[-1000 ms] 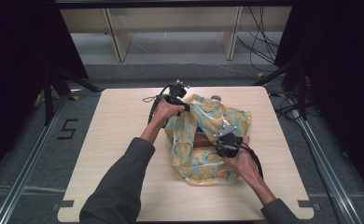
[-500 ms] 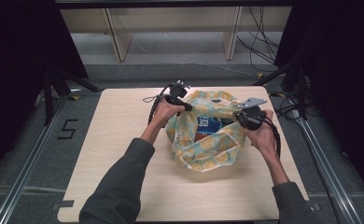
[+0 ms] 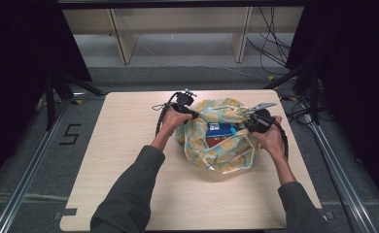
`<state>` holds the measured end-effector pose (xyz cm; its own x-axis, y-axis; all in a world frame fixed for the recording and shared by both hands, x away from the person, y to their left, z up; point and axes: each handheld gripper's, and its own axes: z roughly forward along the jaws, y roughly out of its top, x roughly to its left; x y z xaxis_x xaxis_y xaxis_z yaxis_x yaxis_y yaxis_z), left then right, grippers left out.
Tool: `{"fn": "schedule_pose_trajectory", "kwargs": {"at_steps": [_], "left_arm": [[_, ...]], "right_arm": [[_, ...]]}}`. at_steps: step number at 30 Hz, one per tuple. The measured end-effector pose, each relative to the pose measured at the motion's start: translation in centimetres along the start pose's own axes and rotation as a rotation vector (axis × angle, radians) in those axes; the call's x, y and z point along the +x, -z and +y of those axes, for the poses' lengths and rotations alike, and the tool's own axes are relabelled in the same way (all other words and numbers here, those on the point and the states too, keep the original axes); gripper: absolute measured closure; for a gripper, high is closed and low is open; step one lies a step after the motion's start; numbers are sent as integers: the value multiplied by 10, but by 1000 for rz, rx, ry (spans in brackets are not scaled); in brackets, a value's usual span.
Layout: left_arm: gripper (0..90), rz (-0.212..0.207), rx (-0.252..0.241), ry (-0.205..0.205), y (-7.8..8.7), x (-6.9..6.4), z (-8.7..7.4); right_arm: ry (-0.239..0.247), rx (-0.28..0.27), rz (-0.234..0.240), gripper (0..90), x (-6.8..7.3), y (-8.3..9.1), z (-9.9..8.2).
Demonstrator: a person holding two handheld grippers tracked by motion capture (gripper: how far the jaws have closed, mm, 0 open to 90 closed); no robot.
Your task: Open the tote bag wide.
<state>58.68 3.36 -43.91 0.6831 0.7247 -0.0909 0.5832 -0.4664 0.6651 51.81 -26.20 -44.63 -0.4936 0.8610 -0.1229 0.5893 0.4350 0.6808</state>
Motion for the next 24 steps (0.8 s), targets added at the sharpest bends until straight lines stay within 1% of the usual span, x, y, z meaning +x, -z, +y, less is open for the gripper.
{"fn": "schedule_pose_trajectory", "kwargs": {"at_steps": [1, 2, 3, 4, 5, 6, 7, 8, 9, 10, 11, 12, 13, 14, 15, 16, 17, 18, 19, 20, 21, 22, 23, 24], "left_arm": [[718, 0, 0, 0, 0, 0, 0], [718, 2, 3, -20, 5, -4, 2], [619, 21, -3, -53, 12, -11, 4], [582, 45, -12, -98, 25, -22, 6], [554, 45, -12, -98, 25, -22, 6], [554, 36, -26, -93, 37, -30, 7], [534, 30, -23, -99, 42, -35, 7], [498, 31, -17, -129, 54, -50, 4], [488, 23, -11, -137, 58, -56, 2], [476, 23, -11, -137, 58, -56, 2], [452, 18, -9, -132, 62, -63, -3], [422, 43, 21, -118, 63, -77, -15], [384, 43, 21, -118, 63, -77, -15], [384, 57, 38, -89, 58, -82, -22], [342, 56, 47, -59, 52, -85, -27], [316, 44, 64, -50, 48, -86, -29], [310, 59, 69, -28, 34, -88, -37], [294, 65, 67, -10, 26, -88, -40], [277, 65, 67, -10, 26, -88, -40], [277, 64, 80, 1, 18, -88, -43], [298, 66, 49, 4, 8, -86, -48], [328, 51, 24, -20, 10, -84, -47], [513, 51, 24, -20, 10, -84, -47], [513, 42, 4, -64, 13, -82, -47]], "right_arm": [[0, 0, 0, 762, 0, 0, 0], [-17, -19, 7, 743, 0, 3, 0], [-53, -36, 26, 708, 1, 13, 2], [-29, -48, 28, 700, 1, 15, 1], [-29, -48, 28, 700, 1, 15, 1], [-22, -60, 35, 690, 2, 18, 1], [-35, -60, 47, 684, 7, 23, 3], [-2, -80, 45, 679, 11, 25, 2], [0, -72, 50, 673, 14, 27, 3], [7, -76, 49, 672, 16, 27, 2], [19, -82, 41, 672, 18, 28, 2], [29, -80, 40, 672, 20, 29, 3], [29, -80, 40, 672, 20, 29, 3], [22, -72, 47, 672, 22, 30, 3], [15, -92, 41, 672, 23, 30, 3], [16, -97, 40, 671, 24, 31, 4], [-4, -102, 44, 669, 27, 33, 4], [18, -96, 39, 667, 26, 34, 4], [18, -96, 39, 667, 26, 34, 4], [24, -98, 39, 659, 26, 36, 4], [20, -113, 40, 644, 27, 40, 4], [15, -108, 43, 636, 27, 43, 4], [15, -108, 43, 636, 27, 43, 4], [16, -121, 45, 627, 27, 47, 3]]}}
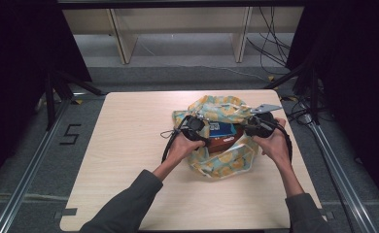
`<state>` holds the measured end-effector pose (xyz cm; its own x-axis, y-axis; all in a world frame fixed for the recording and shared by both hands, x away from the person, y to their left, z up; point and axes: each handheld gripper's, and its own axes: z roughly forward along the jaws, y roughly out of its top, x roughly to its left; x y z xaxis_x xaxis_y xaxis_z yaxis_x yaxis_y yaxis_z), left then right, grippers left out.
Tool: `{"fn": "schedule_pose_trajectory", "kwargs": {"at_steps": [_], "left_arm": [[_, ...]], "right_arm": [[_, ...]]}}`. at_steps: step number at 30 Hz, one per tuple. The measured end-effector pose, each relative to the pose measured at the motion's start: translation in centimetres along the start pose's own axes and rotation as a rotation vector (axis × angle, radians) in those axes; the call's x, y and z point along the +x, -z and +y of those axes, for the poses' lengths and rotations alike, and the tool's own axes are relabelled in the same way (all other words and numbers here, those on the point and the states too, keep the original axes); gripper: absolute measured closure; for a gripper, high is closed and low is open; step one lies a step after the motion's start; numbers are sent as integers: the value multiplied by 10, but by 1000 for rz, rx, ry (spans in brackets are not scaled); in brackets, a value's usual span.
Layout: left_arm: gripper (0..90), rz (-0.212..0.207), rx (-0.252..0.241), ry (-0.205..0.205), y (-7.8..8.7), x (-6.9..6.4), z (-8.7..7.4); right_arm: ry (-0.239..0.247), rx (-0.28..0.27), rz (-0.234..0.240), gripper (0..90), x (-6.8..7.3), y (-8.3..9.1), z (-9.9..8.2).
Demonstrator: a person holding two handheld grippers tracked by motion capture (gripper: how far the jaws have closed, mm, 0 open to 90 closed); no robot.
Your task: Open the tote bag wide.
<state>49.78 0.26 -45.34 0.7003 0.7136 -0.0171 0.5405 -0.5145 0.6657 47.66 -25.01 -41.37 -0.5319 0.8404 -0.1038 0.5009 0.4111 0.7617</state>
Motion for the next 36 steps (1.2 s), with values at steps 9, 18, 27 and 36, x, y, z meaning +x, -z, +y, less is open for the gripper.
{"fn": "schedule_pose_trajectory", "kwargs": {"at_steps": [9, 18, 27, 36], "left_arm": [[887, -130, -96, 16, 31, 22, -14], [889, -118, -170, 53, 74, 47, -28], [888, -124, -164, 41, 71, 48, -34], [889, -134, -155, 26, 74, 49, -39]], "right_arm": [[39, 48, 171, 596, 30, 29, -10], [162, 183, -48, 565, 42, 6, -25], [-10, 201, -13, 520, 23, -10, -35], [55, 179, -91, 900, 13, -23, -34]]}}
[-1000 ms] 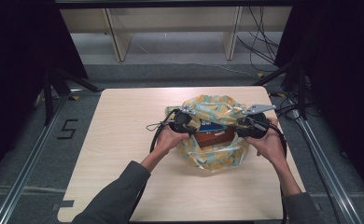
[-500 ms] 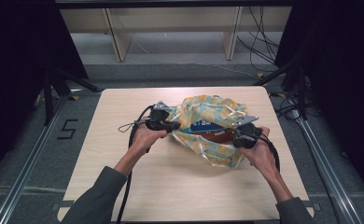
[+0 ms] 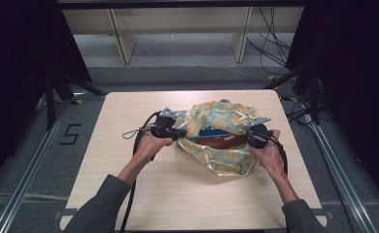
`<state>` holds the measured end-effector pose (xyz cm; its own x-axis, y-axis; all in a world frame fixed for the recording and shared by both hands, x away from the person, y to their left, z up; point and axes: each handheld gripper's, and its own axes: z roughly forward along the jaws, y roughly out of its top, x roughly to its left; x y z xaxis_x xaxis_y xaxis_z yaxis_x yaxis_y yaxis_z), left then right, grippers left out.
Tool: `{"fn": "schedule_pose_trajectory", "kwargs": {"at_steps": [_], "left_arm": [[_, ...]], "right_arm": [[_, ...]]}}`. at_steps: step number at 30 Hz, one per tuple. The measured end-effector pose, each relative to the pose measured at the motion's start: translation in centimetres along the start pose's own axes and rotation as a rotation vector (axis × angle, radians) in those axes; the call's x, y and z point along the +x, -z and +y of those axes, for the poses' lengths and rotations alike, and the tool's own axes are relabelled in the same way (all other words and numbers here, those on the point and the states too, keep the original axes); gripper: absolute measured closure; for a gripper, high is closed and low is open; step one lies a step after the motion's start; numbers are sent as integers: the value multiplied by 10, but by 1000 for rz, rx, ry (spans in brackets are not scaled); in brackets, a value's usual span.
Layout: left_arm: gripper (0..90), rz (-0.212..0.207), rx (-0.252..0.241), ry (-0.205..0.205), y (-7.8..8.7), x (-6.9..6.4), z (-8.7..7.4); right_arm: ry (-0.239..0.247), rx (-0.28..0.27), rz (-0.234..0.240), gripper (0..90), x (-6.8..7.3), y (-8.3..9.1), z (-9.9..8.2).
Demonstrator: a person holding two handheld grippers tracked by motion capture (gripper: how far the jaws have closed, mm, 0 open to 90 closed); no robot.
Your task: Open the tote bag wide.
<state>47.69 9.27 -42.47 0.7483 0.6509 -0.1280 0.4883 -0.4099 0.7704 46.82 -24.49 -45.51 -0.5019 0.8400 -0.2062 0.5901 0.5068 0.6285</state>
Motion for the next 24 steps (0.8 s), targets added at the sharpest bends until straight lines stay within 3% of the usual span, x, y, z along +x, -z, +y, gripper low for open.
{"fn": "schedule_pose_trajectory", "kwargs": {"at_steps": [6, 7, 9, 10, 11, 12, 16, 18, 21, 24], "left_arm": [[891, 2, -8, -10, 12, 3, -7], [892, 9, -6, -25, 18, 5, -9], [892, 29, -24, -22, 24, 6, -11], [892, 28, -38, -18, 31, 9, -12], [892, 28, -38, -18, 31, 9, -12], [893, 37, -51, -23, 42, 12, -14], [893, 39, -74, -13, 59, 12, -16], [893, 34, -109, -21, 77, 10, -17], [892, 42, -140, -9, 88, 15, -14], [892, 69, -142, 14, 83, 26, -7]], "right_arm": [[-10, -47, 59, 900, -14, 16, -5], [-33, -74, 77, 900, -15, 29, -6], [-37, -80, 87, 900, -16, 34, -7], [-81, -108, 142, 900, -15, 49, -9], [-60, -128, 156, 900, -15, 55, -11], [-33, -150, 168, 900, -14, 61, -13], [-34, -181, 204, 900, -5, 86, -15], [-21, -211, 229, 900, -3, 104, -11], [-30, -241, 229, 900, -3, 117, -4], [-25, -266, 206, 900, -7, 113, 6]]}}
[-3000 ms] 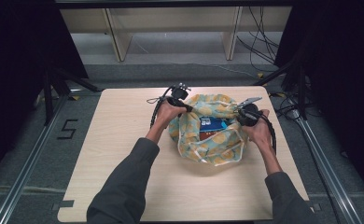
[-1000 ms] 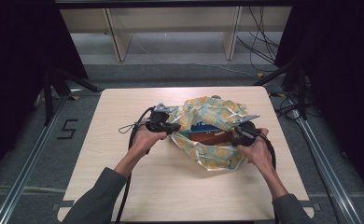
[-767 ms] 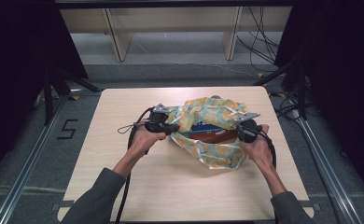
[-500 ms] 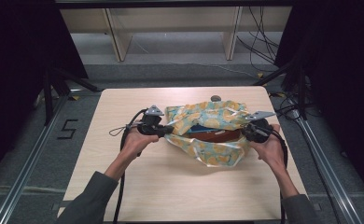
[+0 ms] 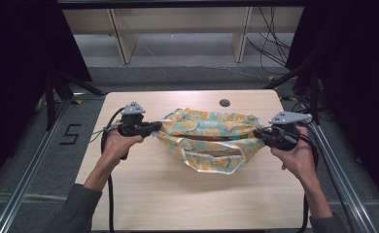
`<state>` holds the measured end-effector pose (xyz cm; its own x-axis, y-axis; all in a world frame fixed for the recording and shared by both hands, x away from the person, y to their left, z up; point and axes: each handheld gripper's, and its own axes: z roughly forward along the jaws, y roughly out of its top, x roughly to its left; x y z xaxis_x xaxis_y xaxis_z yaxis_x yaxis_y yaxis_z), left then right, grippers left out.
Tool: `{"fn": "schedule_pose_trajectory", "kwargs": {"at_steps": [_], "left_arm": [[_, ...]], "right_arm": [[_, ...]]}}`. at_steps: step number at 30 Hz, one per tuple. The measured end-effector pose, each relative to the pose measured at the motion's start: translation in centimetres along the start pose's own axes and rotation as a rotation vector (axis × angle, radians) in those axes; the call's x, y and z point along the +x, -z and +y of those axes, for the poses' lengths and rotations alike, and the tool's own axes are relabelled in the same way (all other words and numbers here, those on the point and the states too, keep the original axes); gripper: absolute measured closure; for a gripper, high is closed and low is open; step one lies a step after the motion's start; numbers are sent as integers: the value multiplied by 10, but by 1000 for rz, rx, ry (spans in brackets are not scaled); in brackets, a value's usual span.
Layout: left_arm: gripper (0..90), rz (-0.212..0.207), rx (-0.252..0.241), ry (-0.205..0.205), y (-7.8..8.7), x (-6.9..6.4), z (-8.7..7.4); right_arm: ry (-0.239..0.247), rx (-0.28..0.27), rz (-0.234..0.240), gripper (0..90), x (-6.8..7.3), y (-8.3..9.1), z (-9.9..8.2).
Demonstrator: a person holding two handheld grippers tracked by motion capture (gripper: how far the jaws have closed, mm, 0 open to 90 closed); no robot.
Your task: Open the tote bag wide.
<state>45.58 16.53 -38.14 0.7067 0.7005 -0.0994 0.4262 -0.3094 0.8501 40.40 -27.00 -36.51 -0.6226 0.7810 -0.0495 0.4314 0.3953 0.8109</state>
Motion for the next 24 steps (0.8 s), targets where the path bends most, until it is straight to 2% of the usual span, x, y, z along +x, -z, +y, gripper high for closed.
{"fn": "schedule_pose_trajectory", "kwargs": {"at_steps": [2, 3, 6, 7, 9, 10, 11, 12, 13, 14, 16, 17, 18, 19, 20, 21, 22, 24], "left_arm": [[891, 10, 14, 7, -5, 5, 2], [891, 39, 35, 32, -24, 13, 4], [889, 61, 56, 77, -51, 24, 2], [888, 61, 56, 77, -51, 24, 2], [885, 72, 96, 98, -73, 32, -3], [880, 70, 112, 103, -80, 33, -5], [876, 78, 135, 97, -86, 34, -7], [868, 78, 135, 97, -86, 34, -7], [856, 77, 179, 96, -97, 36, -13], [844, 72, 204, 98, -101, 36, -15], [815, 73, 223, 90, -105, 35, -17], [784, 55, 261, 71, -108, 32, -19], [747, 55, 261, 71, -108, 32, -19], [687, 60, 289, 53, -106, 28, -17], [629, 61, 311, 42, -102, 26, -12], [568, 61, 311, 42, -102, 26, -12], [568, 73, 311, 21, -98, 22, -6], [478, 114, 271, -2, -84, 13, 10]], "right_arm": [[-4, 35, -26, 900, -6, -11, 5], [10, 43, -39, 900, -13, -19, 6], [-23, 102, -78, 900, -27, -44, 4], [-40, 117, -90, 900, -33, -54, 0], [-75, 167, -84, 900, -39, -63, -3], [-63, 178, -93, 900, -44, -68, -7], [-68, 175, -100, 900, -47, -73, -11], [-97, 200, -93, 900, -48, -76, -13], [-86, 198, -93, 900, -51, -80, -17], [-108, 213, -83, 900, -52, -83, -20], [-87, 219, -71, 900, -55, -90, -27], [-99, 213, -75, 900, -53, -96, -32], [-99, 213, -75, 900, -53, -96, -32], [-123, 233, -65, 900, -49, -98, -36], [-105, 249, -62, 900, -49, -98, -36], [-109, 251, -58, 900, -48, -98, -36], [-109, 251, -58, 900, -48, -98, -36], [-126, 221, -59, 900, -46, -97, -33]]}}
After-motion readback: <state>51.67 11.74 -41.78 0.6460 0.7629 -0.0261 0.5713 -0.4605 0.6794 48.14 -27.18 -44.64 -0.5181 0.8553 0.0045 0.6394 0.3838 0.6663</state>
